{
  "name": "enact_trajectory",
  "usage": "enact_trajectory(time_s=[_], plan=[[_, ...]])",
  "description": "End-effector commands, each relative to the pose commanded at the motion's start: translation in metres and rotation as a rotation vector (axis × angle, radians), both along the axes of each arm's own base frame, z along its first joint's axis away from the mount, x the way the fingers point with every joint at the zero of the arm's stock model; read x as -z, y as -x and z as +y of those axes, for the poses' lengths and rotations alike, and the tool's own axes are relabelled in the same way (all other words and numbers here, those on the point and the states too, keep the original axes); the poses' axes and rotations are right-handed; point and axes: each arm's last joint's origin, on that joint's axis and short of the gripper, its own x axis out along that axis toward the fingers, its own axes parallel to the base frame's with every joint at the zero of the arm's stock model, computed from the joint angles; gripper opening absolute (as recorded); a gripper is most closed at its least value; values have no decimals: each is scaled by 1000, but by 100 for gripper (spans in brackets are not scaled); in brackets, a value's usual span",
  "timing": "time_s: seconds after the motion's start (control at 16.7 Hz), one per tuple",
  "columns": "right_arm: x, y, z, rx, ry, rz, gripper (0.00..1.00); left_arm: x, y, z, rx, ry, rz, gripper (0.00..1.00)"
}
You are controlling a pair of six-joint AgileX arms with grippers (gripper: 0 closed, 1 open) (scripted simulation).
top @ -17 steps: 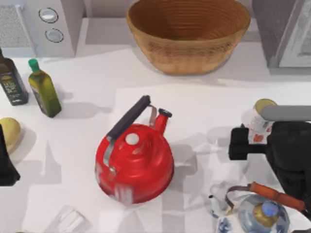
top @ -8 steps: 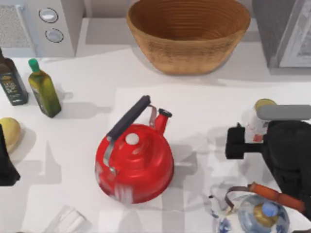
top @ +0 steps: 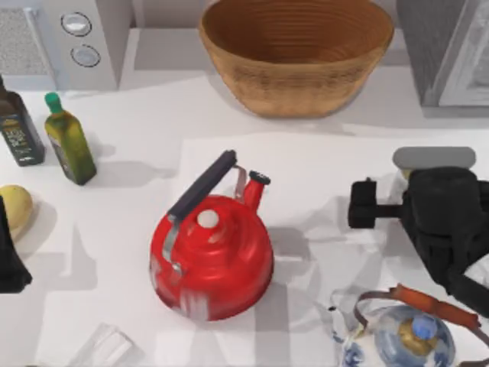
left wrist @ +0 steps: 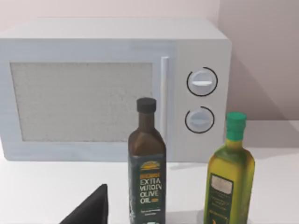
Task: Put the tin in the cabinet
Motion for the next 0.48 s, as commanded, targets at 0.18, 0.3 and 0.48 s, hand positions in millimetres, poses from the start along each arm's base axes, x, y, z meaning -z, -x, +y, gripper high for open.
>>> enact_trajectory(time_s=[0.18, 0.3, 0.48], plan=[[1, -1, -1, 4, 2, 1, 100, 0, 0, 0, 0, 0, 0, 100], [1, -1, -1, 4, 2, 1, 100, 0, 0, 0, 0, 0, 0, 100], [1, -1, -1, 4, 2, 1, 77, 0, 0, 0, 0, 0, 0, 100]])
